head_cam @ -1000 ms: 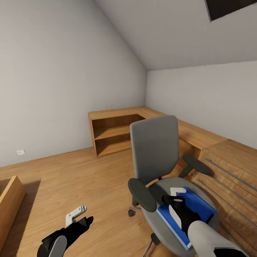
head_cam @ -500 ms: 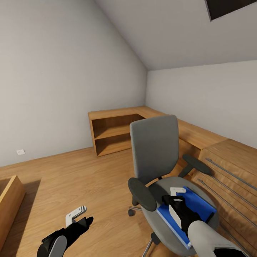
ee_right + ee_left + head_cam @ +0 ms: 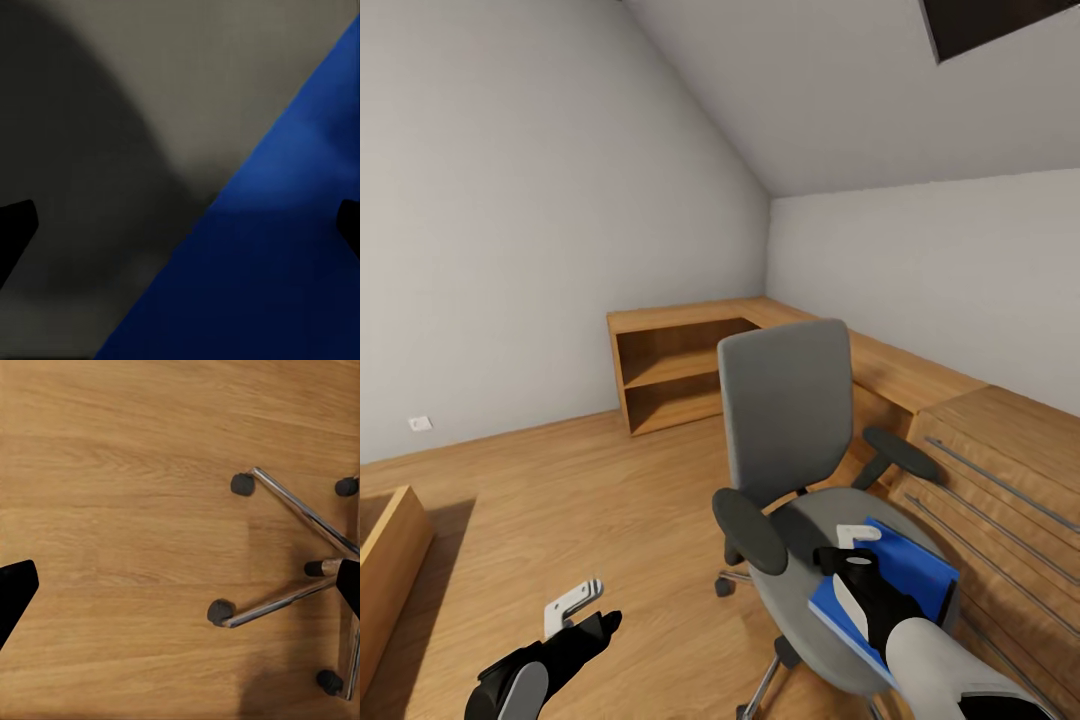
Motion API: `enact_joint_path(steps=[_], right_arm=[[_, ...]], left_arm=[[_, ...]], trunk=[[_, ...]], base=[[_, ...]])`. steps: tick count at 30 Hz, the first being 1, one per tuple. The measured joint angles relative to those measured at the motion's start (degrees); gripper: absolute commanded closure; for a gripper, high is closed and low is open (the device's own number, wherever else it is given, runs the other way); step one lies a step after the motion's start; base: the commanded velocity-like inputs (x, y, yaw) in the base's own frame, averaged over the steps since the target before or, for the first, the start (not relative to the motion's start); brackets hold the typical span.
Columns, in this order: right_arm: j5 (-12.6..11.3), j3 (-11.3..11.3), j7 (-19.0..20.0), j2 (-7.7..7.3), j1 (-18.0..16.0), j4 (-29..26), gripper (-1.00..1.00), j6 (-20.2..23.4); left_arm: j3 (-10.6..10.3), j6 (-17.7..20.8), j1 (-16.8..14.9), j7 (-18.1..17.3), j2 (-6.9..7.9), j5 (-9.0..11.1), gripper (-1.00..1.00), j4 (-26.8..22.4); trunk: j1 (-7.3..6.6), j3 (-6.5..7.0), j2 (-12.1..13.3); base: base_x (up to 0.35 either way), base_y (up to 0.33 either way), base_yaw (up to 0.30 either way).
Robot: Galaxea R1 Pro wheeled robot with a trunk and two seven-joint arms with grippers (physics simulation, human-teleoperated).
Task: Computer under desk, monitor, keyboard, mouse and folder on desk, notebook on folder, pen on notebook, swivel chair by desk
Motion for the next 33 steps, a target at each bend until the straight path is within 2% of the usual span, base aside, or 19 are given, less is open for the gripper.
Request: enact_joint_path(steps=[6,14,33], right_arm=[[0.1,0.0,0.0,0.07,0.0,0.0,-1.0,0.0],[-0.1,-0.1,0.0,0.08,0.0,0.0,-1.0,0.0],[-0.1,0.0,0.0,0.08,0.0,0.0,-1.0,0.0]], left_arm=[[0.0,0.0,0.0,0.0,0.0,0.0,-1.0,0.0],[0.0,0.1,0.0,-0.1,0.0,0.0,-1.0,0.0],[0.2,0.0,0.0,0.0,0.08,0.1,-1.0,0.1]], trunk=[[0.0,0.0,0.0],[0.01,-0.01,0.0],[0.0,-0.01,0.0]], base=[[-0.022,-0.003,0.0],[-0.182,0.0,0.0],[-0.008,0.0,0.0]])
